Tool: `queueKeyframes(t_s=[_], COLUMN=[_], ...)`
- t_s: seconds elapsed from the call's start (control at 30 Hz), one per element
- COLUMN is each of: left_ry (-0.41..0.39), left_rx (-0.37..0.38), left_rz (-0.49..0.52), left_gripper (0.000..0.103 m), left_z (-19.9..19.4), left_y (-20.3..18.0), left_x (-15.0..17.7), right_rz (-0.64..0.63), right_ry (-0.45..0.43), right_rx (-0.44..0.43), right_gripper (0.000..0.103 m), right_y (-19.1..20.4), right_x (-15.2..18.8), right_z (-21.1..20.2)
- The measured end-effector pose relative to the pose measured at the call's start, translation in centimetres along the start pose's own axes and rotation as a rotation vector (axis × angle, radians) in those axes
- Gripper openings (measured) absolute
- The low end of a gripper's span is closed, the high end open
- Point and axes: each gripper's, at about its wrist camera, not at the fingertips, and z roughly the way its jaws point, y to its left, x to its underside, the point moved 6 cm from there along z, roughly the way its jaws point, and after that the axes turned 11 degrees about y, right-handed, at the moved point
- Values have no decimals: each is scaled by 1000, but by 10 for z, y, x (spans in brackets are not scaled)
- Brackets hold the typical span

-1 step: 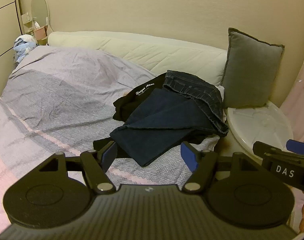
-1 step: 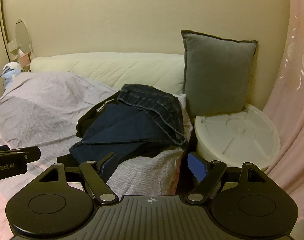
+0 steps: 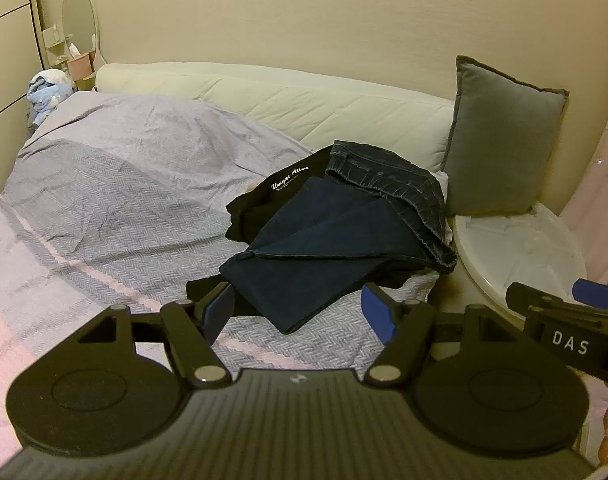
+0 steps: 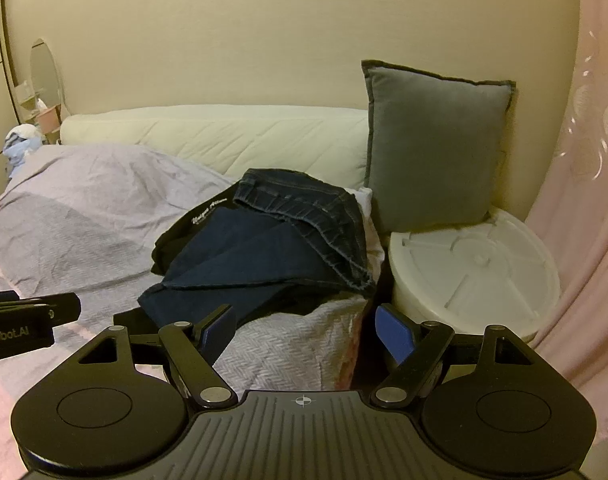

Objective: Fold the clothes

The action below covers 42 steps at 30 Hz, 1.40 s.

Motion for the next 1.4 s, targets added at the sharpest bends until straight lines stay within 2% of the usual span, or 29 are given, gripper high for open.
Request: queueKeyframes(t_s=[0.43,1.4], left_ry=[3,0], left_rx=[4,46], left_rz=[4,-3], left_gripper=[67,67], left_z=[-5,-13], left_y=[-4,14], left_x=[8,17], right_rz=[3,-20], right_ry=[-4,-18], right_rx=[-5,62], right_gripper=[80,80], right_y=[-8,8], right_x=[3,19], right_z=[-11,-20])
